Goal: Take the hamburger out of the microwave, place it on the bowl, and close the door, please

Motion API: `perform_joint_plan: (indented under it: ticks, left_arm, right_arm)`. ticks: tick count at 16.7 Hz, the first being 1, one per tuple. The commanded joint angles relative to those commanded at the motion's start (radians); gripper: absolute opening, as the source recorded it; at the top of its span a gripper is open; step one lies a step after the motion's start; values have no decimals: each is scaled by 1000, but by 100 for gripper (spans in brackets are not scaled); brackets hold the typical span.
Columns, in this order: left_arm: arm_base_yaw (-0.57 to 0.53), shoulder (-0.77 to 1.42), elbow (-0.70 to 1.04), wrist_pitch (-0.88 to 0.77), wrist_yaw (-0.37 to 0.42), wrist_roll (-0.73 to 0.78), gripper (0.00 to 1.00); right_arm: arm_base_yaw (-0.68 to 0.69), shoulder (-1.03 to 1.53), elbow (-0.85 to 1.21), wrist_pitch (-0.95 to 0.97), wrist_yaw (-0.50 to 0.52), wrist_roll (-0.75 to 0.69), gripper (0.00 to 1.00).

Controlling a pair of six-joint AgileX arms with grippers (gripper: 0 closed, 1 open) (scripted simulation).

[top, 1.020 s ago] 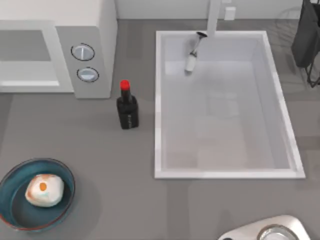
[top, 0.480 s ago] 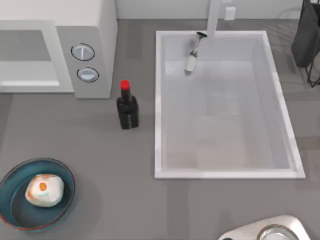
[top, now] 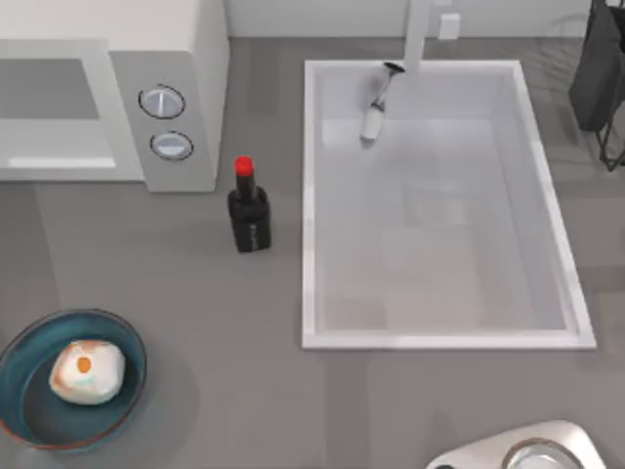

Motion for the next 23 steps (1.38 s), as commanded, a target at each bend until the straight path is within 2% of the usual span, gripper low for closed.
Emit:
perform_joint_plan:
  ticks: [8,16,23]
  left_arm:
    - [-44,-62,-68,35,-24,-50,0]
    - [-333,-336,-295,114,-193,-315,0]
    - [-369,-360,-318,121,-219,-351,0]
  right_arm:
    - [0,0,0,0,0,0,100]
    - [0,0,0,0,0,0,100]
    - [0,0,0,0,0,0,100]
